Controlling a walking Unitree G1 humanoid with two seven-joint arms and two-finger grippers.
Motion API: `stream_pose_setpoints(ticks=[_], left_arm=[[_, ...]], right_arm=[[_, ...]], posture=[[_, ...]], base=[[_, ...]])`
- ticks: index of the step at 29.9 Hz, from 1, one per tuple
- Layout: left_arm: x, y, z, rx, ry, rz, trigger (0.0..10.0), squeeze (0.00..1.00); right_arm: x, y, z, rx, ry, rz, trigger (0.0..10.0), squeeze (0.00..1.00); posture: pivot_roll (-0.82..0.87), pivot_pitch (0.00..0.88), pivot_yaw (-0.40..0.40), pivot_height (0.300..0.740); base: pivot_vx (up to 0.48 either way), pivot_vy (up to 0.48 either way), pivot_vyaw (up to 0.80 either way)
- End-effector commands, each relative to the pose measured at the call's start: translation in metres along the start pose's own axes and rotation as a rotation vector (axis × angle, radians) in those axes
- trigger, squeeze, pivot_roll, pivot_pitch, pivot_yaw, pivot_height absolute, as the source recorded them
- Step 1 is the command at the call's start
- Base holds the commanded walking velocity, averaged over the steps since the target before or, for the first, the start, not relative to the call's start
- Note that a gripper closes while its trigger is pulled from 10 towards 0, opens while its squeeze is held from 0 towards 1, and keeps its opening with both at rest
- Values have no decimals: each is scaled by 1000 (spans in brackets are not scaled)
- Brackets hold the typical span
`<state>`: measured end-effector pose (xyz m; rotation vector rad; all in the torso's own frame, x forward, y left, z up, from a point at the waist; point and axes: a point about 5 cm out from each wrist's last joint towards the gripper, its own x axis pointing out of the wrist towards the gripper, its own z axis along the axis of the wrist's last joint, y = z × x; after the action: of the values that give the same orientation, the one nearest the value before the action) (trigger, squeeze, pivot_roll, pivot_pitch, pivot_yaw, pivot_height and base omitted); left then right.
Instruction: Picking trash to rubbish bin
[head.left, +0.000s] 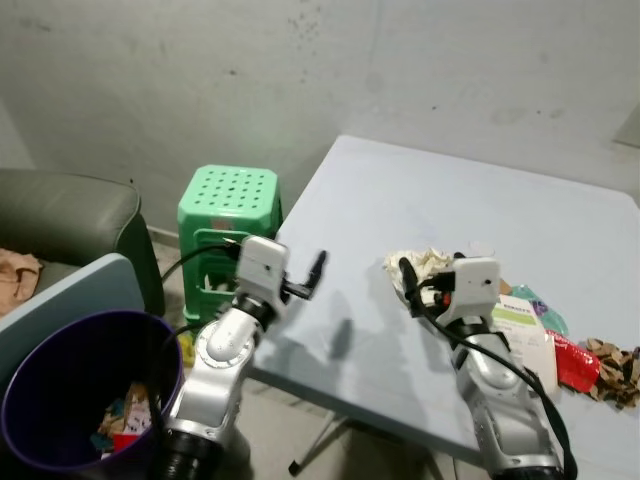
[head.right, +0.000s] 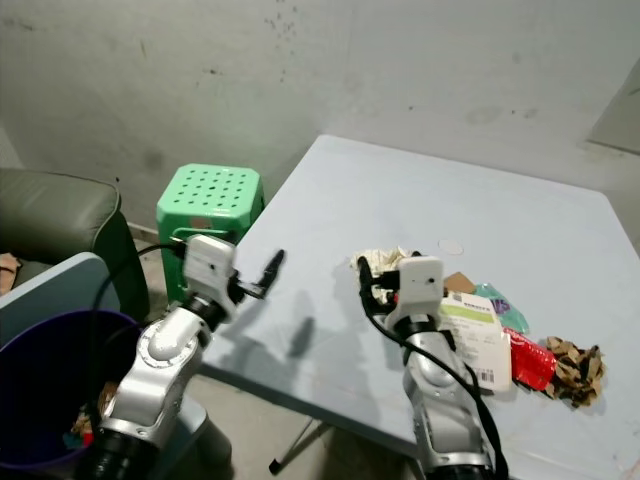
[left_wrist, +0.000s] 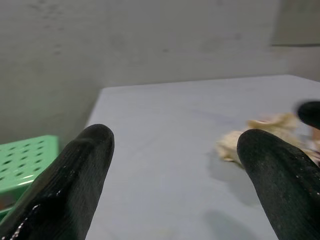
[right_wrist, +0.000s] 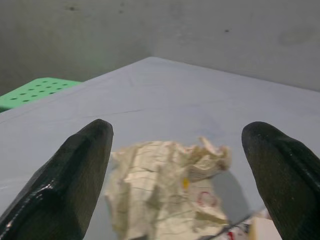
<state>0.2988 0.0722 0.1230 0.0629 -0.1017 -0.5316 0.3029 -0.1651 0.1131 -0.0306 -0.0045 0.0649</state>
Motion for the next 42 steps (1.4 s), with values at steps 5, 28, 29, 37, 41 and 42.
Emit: stream_pose_setpoints(ticks=[5,28,29,37,41,42], left_arm=[[1,-18,12,37,-64,-122,10000,0],[-8,-27,12,11,-54,-189,10000,0],[-8,-27,12,11,-54,-189,10000,0],[-9,-26,12,15,-48,-178,10000,0],[-9,-26,13,16,-48,-175,10000,0],[-8,-26,13,18,-51,-177,10000,0]], right_arm=[[19,-17,6,18,14,-71,10000,0],[57,-19,-6,129,220,-100,10000,0],[57,-19,-7,127,224,-97,10000,0],[56,-28,-15,142,284,-130,0,0],[56,-29,-13,124,265,-126,0,0],[56,-29,-12,151,253,-120,0,0]], posture=[[-38,0,-69,740],[-28,44,-65,740],[-28,44,-65,740],[-21,44,-73,740],[-22,42,-73,740],[-22,42,-73,740]], base=[[0,0,0],[0,0,0],[0,0,0],[0,0,0],[0,0,0],[0,0,0]])
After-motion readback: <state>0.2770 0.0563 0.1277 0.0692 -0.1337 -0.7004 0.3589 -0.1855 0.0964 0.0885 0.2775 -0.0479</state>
